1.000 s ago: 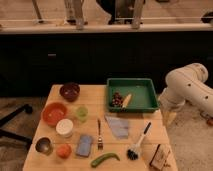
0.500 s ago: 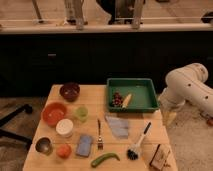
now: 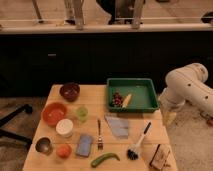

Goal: Place towel in purple bowl

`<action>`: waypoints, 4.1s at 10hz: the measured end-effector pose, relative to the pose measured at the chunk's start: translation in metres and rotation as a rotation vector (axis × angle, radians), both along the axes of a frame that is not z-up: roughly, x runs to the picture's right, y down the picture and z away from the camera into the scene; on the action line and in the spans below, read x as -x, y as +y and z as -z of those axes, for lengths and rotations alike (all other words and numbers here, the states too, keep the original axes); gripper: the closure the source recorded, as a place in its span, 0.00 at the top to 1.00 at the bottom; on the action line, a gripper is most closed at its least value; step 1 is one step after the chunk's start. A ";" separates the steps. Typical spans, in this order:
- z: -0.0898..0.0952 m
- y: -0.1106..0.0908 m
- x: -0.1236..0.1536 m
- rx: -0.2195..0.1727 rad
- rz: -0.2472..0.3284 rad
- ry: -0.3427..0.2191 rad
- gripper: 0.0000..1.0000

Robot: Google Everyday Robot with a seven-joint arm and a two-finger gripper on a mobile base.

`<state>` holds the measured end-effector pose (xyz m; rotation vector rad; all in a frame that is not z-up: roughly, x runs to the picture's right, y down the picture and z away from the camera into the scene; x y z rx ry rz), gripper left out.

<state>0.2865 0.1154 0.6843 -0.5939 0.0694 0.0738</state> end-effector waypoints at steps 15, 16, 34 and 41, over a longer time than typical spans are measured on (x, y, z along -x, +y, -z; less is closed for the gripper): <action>-0.020 0.034 0.055 0.066 -0.377 0.299 0.80; -0.020 0.037 0.054 0.066 -0.382 0.310 0.80; -0.085 0.078 0.183 -0.003 -0.738 0.466 0.80; -0.134 0.104 0.209 0.059 -0.630 0.454 0.80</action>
